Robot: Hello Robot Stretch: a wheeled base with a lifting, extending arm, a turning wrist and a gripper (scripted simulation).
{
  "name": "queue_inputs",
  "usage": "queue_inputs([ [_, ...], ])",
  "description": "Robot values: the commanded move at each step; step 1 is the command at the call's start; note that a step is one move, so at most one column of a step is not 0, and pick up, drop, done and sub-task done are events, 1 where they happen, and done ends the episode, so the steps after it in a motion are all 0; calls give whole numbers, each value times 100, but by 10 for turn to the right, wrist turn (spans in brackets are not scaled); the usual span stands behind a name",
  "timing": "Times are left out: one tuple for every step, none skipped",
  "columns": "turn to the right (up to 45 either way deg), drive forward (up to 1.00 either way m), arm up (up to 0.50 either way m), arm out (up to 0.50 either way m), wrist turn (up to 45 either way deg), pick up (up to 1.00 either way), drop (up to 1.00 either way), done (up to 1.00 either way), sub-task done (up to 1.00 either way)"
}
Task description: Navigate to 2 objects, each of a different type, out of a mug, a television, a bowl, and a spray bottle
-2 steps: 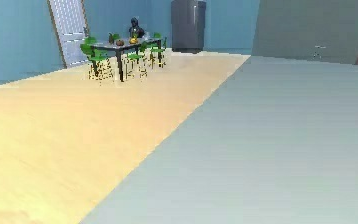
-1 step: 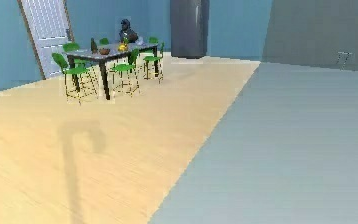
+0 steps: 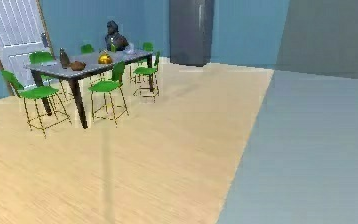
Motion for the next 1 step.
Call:
queue_inputs([
  [0, 100, 0, 0, 0, 0, 0, 0, 0],
])
